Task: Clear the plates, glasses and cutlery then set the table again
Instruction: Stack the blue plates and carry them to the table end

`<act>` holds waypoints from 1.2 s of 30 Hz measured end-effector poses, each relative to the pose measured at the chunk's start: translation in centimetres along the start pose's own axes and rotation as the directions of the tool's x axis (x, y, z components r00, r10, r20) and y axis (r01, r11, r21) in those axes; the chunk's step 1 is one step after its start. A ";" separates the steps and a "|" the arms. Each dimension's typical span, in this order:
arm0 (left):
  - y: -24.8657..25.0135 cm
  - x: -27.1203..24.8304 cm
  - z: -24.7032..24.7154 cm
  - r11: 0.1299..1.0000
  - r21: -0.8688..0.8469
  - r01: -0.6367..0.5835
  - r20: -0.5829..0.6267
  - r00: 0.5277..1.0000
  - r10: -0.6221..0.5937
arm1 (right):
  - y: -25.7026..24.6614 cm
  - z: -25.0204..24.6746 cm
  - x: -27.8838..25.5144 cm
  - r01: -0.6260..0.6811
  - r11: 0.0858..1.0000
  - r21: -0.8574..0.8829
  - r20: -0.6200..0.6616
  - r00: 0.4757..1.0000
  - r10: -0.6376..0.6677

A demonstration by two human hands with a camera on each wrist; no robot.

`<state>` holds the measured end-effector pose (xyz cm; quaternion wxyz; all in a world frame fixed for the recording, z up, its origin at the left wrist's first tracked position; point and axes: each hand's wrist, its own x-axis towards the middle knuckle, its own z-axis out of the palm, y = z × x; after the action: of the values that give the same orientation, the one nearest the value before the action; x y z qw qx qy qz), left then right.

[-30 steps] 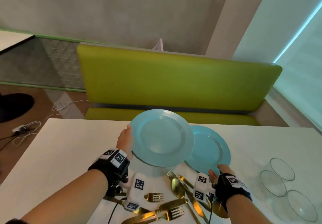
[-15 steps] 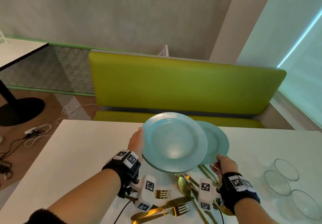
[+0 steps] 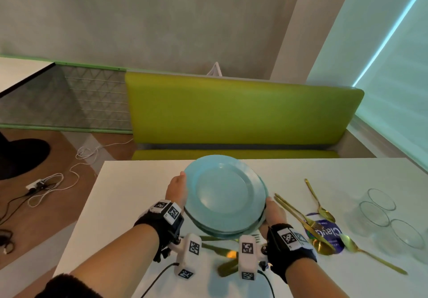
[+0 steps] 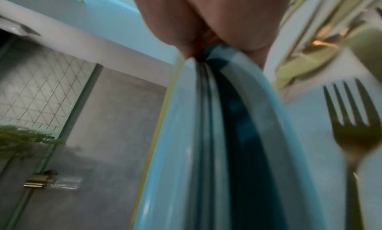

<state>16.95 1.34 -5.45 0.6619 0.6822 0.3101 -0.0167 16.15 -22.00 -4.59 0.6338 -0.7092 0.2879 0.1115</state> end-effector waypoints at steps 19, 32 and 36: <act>-5.2 2.5 -14.7 0.884 0.431 0.184 -0.069 0.983 -0.171 | 6.5 14.3 -6.4 -0.079 0.986 -0.148 0.066 0.994 0.090; -7.4 4.6 -17.9 0.867 0.432 0.248 -0.143 0.968 -0.206 | 6.6 19.3 -6.0 -0.066 0.969 -0.237 0.125 0.987 0.098; -7.1 5.1 -18.2 0.868 0.435 0.241 -0.153 0.969 -0.192 | 8.9 20.0 -2.5 -0.029 0.943 -0.333 0.147 0.986 0.083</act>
<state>10.87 19.58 -11.80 0.4626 0.7776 0.4067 -0.1264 13.31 -2.36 -14.13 0.5240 -0.7854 0.2337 0.2323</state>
